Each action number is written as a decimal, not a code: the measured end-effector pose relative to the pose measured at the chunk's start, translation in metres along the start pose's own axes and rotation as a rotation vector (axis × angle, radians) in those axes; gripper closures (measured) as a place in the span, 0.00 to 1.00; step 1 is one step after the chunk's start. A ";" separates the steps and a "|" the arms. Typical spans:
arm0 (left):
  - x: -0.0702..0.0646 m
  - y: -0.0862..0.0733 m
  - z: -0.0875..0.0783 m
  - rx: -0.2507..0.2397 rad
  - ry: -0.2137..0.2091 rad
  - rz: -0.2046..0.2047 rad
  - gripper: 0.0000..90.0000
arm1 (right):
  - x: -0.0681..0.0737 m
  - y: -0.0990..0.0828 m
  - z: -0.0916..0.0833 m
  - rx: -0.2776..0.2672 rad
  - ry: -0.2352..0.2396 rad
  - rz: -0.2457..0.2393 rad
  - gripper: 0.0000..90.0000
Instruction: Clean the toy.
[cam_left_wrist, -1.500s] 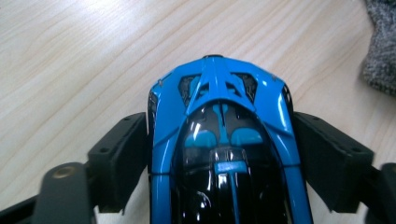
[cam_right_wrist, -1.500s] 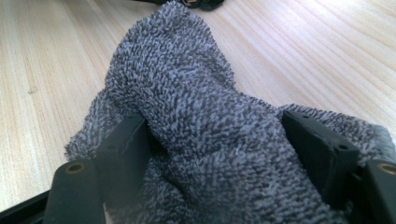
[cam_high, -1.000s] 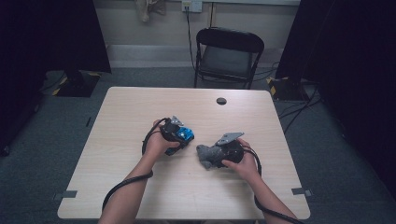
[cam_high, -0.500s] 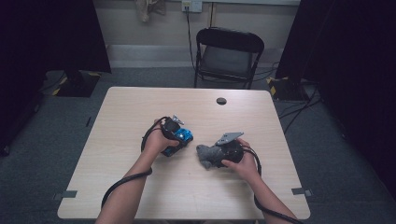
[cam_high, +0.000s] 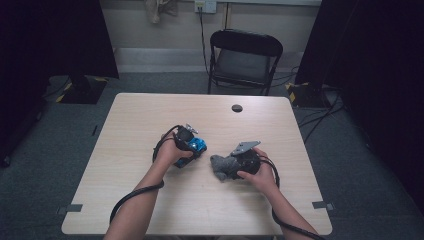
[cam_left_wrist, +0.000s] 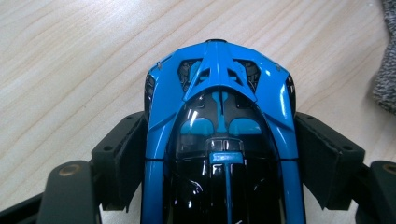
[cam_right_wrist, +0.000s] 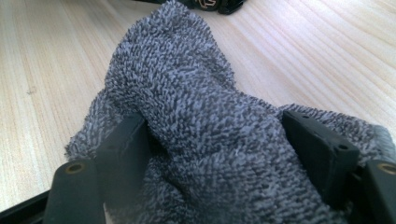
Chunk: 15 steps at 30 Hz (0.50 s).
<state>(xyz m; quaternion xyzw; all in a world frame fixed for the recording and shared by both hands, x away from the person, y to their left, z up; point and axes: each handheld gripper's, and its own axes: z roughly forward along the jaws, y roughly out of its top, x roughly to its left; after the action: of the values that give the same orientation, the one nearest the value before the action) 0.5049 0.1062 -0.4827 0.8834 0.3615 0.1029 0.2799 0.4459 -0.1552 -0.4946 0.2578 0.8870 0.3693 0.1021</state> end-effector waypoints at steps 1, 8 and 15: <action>0.000 0.000 0.000 0.001 -0.001 -0.001 0.26 | 0.000 0.000 0.000 0.000 0.000 0.000 0.29; -0.001 0.002 0.000 0.014 0.008 -0.002 0.26 | 0.000 0.000 0.000 0.002 -0.001 0.001 0.29; -0.001 0.003 0.000 0.025 0.005 -0.007 0.26 | 0.000 0.001 0.000 0.008 0.000 0.000 0.29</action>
<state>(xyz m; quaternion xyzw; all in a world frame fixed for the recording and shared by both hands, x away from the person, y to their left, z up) 0.5060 0.1037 -0.4814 0.8854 0.3665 0.0993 0.2682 0.4464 -0.1546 -0.4939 0.2580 0.8885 0.3657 0.1011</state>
